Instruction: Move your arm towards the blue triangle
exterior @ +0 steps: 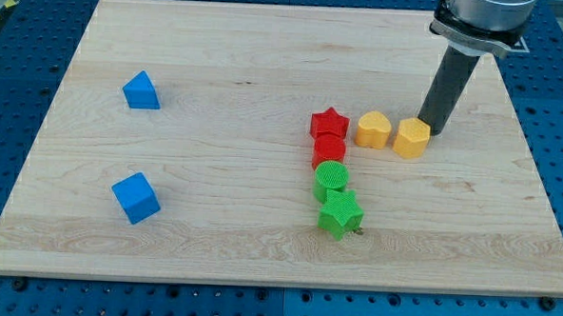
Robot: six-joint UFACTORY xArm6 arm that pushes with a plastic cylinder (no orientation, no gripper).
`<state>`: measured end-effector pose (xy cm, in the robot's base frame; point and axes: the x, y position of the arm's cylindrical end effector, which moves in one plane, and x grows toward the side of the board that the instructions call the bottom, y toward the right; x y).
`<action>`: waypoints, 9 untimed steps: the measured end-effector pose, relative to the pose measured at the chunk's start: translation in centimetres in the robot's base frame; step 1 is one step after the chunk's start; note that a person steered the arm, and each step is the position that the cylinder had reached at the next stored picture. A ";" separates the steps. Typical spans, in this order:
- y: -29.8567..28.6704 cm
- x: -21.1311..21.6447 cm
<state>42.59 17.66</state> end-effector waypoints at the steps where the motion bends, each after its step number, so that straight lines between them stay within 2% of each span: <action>1: -0.5 -3.8; 3: -0.9 -9.2; 6: -2.1 -13.1; 7: -4.3 -15.0; 9: -11.8 -15.9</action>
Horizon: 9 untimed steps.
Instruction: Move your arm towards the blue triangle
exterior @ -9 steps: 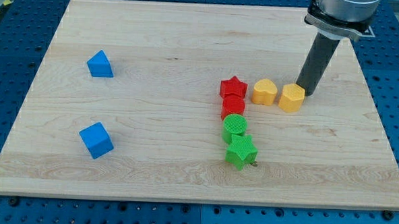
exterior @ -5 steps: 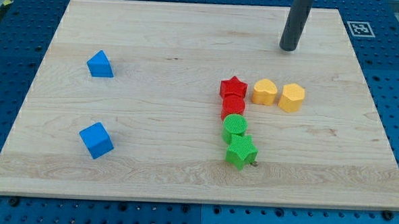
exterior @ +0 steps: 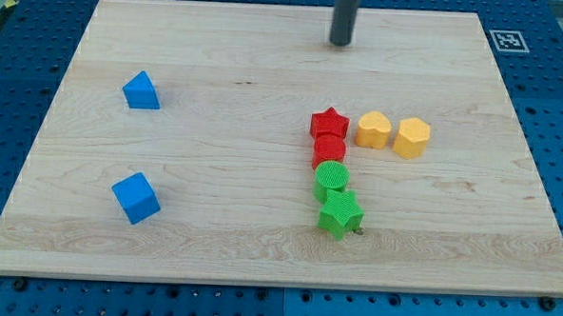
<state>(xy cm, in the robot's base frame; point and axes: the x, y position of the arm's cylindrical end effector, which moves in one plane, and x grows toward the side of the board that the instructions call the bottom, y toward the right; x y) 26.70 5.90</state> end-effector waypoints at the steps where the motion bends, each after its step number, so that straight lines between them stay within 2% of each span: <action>1: -3.0 0.0; 3: -3.8 0.0; 4: -7.7 0.0; 6: -8.6 0.0; 9: -18.9 0.0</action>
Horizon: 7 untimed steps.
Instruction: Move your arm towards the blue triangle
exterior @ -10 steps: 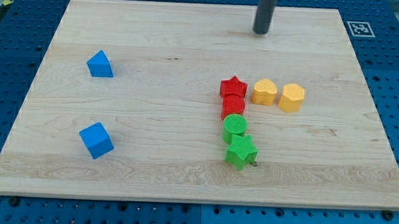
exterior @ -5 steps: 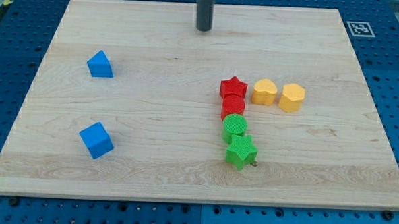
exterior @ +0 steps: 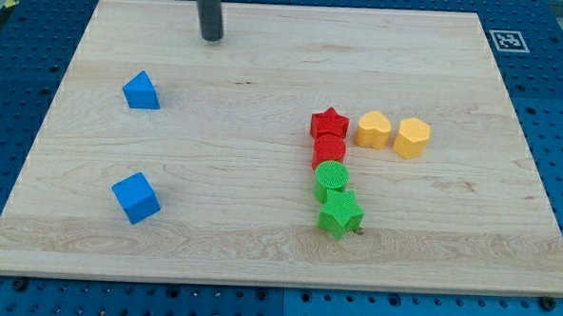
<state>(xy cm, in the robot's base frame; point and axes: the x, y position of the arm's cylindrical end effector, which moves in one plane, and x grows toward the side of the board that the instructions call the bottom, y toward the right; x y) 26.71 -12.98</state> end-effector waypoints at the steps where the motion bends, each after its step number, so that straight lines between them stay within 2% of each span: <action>1: -3.2 0.0; 2: -3.5 0.0; 4: -10.2 0.1; 6: -14.0 7.4; 7: -11.3 9.6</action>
